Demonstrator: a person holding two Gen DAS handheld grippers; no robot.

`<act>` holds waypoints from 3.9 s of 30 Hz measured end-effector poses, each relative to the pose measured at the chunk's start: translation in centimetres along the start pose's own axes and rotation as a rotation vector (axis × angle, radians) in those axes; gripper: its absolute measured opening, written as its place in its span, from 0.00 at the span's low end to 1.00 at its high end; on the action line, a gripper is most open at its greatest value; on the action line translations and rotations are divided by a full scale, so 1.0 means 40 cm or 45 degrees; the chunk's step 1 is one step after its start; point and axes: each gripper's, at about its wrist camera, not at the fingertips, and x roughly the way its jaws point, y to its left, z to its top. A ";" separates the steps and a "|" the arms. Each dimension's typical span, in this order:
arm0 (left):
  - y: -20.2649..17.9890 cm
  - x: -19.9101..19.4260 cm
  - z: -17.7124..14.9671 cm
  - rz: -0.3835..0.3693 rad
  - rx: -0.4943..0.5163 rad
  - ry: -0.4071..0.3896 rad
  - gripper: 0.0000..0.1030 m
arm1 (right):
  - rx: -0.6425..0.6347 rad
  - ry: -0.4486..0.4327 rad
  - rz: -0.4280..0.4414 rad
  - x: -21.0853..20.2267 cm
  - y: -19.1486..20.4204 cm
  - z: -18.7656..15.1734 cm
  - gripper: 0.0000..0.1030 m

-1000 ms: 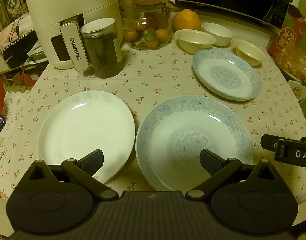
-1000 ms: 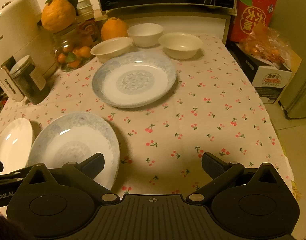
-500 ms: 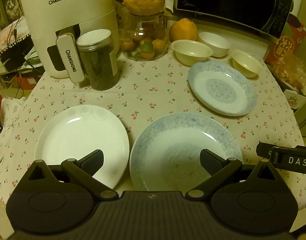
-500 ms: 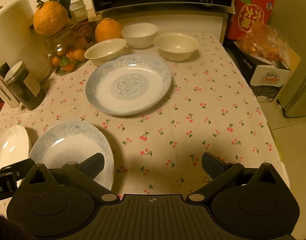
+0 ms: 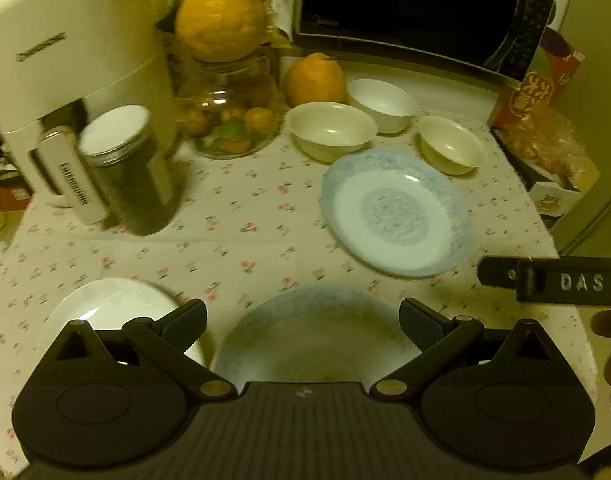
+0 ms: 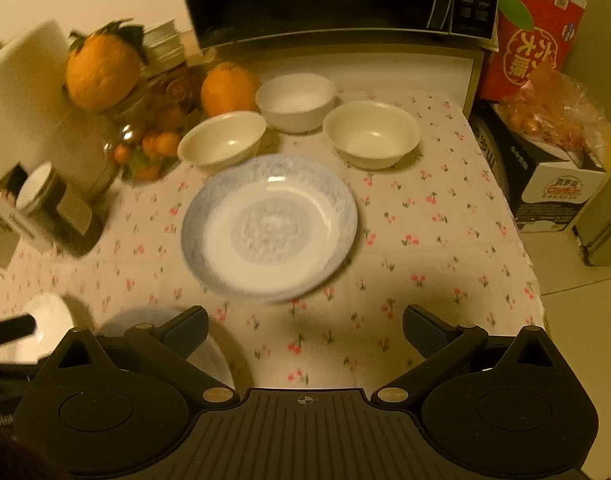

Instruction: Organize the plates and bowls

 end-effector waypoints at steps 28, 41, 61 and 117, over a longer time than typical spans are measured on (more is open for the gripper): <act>0.036 0.288 0.120 -0.334 -0.129 -0.080 0.42 | 0.319 0.007 0.276 0.303 -0.180 0.095 0.77; 0.062 0.323 0.115 -0.347 -0.205 -0.031 0.07 | 0.360 -0.064 0.340 0.324 -0.195 0.085 0.15; -0.024 0.237 0.078 -0.482 -0.013 -0.025 0.07 | 0.331 -0.031 0.208 0.163 -0.253 0.009 0.14; -0.069 0.146 -0.002 -0.290 0.278 -0.046 0.87 | 0.082 -0.019 0.210 0.072 -0.157 -0.021 0.84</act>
